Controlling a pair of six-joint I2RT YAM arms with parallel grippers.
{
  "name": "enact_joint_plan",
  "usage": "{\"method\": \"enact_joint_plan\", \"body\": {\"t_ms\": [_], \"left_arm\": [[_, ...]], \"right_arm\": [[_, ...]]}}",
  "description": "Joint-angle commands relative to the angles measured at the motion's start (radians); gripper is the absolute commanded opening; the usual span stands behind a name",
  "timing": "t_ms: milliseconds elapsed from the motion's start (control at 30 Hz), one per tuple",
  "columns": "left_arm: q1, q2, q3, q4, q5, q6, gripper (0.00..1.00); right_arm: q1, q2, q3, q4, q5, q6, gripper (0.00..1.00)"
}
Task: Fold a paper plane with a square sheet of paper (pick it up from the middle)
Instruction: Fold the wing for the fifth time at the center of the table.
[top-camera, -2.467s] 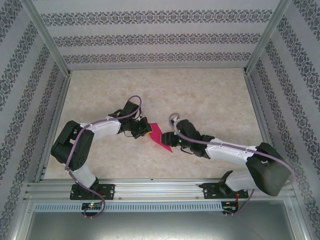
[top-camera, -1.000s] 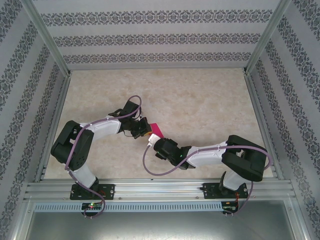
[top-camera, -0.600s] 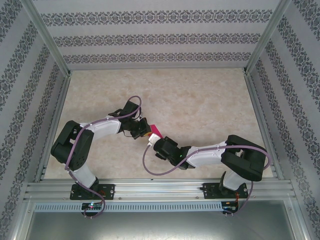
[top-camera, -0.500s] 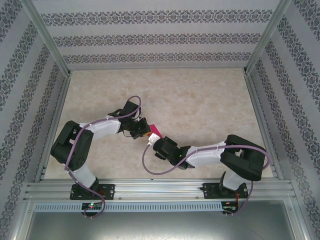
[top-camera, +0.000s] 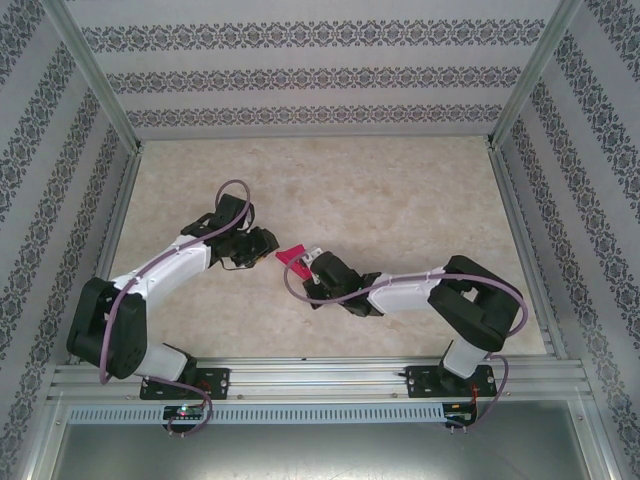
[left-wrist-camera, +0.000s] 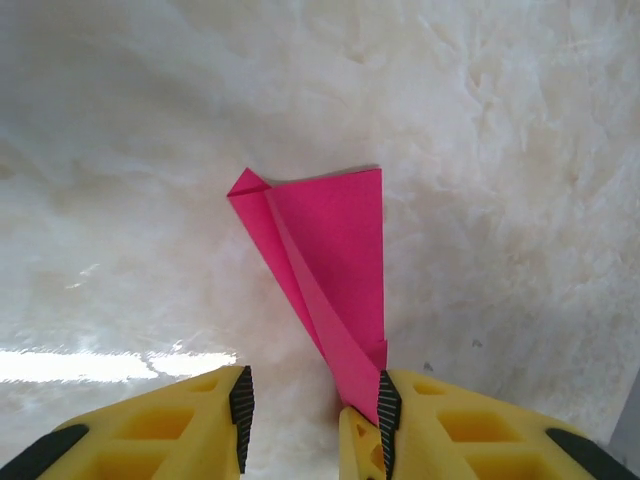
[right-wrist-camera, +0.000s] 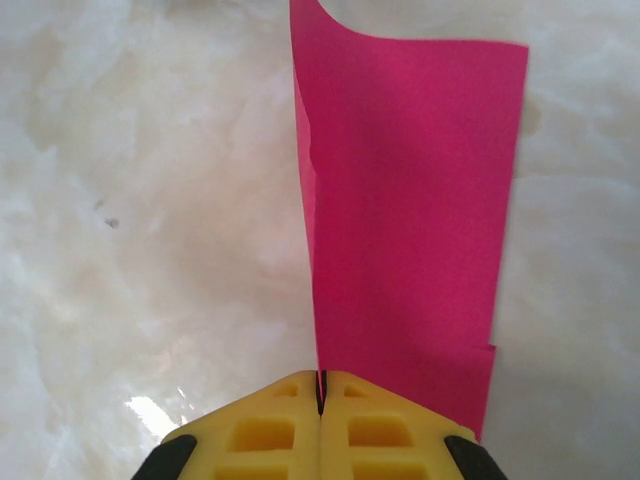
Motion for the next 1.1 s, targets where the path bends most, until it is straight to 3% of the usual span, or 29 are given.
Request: {"method": "enact_joint_plan", "body": {"t_ms": [0,200,367,433,567,900,1067], "left_arm": [[0.012,-0.014,-0.025,-0.051,-0.028,0.029,0.41],[0.012,-0.009,-0.046,0.016,0.034,0.044,0.40],[0.012,0.014,-0.057,0.095,0.109,0.008,0.55],[0.012,0.039,-0.054,0.125,0.139,-0.025,0.65],[0.010,0.108,-0.024,0.157,0.182,-0.070,0.71],[0.011,0.237,0.070,0.065,0.168,-0.138,0.71],[0.011,0.250,0.058,0.032,0.157,-0.150,0.64]], "right_arm": [[-0.031,0.030,0.028,0.055,-0.182,0.155,0.00],[-0.098,0.045,0.022,0.127,-0.324,0.285,0.00],[-0.121,0.053,0.009,0.178,-0.375,0.322,0.00],[-0.118,0.041,-0.001,0.181,-0.346,0.307,0.00],[-0.102,0.026,-0.006,0.159,-0.277,0.256,0.00],[0.015,0.016,0.035,0.065,-0.056,0.029,0.00],[0.037,0.011,0.033,0.066,-0.021,-0.018,0.00]]}}
